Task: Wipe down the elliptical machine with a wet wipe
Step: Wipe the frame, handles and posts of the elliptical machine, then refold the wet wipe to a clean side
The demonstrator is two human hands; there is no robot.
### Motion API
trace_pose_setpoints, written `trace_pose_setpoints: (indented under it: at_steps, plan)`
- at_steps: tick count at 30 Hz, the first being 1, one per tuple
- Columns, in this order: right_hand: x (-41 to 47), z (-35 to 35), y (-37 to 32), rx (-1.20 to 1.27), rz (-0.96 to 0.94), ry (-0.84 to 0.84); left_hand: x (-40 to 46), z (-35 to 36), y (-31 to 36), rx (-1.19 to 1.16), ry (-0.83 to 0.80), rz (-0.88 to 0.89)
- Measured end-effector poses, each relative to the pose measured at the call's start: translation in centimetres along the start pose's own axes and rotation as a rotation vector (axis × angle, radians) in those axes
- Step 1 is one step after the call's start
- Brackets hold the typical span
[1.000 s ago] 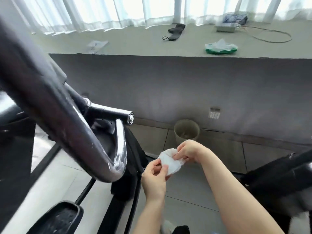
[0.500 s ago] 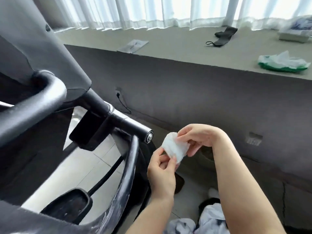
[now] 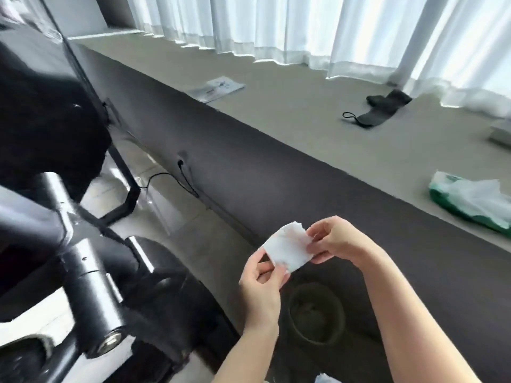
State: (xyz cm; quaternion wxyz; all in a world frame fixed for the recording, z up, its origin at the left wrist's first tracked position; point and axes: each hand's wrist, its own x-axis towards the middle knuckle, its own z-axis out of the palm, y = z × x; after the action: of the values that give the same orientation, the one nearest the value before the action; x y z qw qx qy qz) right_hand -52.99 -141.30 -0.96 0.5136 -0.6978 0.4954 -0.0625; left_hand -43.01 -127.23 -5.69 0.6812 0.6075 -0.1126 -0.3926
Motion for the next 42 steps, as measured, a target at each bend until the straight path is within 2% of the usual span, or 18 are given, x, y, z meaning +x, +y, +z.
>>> trace_pose_setpoints:
  at_steps: [4,10,16,18,21,23,25,29,34,35,38,42]
  plan:
    - [0.4,-6.9,4.0,0.048,0.073,0.213,2.2,7.4,-1.6,0.104,-0.201,-0.093]
    - [0.8,-12.9,9.2,0.121,0.149,0.589,6.7,17.2,-3.1,0.238,-0.443,-0.121]
    - [2.8,-18.6,9.8,-0.081,0.048,0.681,13.5,26.6,-2.8,0.251,-0.579,-0.099]
    - [3.9,-20.9,9.9,-0.074,0.058,0.772,16.5,30.2,-2.6,0.371,-0.641,-0.007]
    - [5.3,-23.7,11.6,-0.154,0.156,0.915,20.4,35.2,-2.7,0.703,-0.707,0.249]
    - [5.7,-25.5,13.2,-0.234,0.274,1.032,21.8,37.2,-2.8,0.87,-0.679,0.367]
    - [6.1,-27.0,14.7,-0.286,0.371,1.097,22.6,38.0,-2.9,0.907,-0.609,0.454]
    - [8.2,-28.7,16.9,-0.345,0.51,0.909,21.6,37.9,-4.1,0.88,-0.603,0.667]
    - [8.9,-29.8,18.7,-0.455,0.501,0.902,17.1,38.8,-5.7,0.74,-0.752,0.743]
    - [8.5,-30.1,19.1,-0.404,0.466,0.92,16.0,39.3,-6.1,0.717,-0.78,0.737]
    - [6.9,-31.4,20.7,-0.032,0.246,1.093,13.2,41.9,-7.1,0.667,-0.831,0.711]
    - [4.9,-34.5,21.3,0.14,0.04,1.21,10.7,46.4,-7.2,0.614,-0.984,0.682]
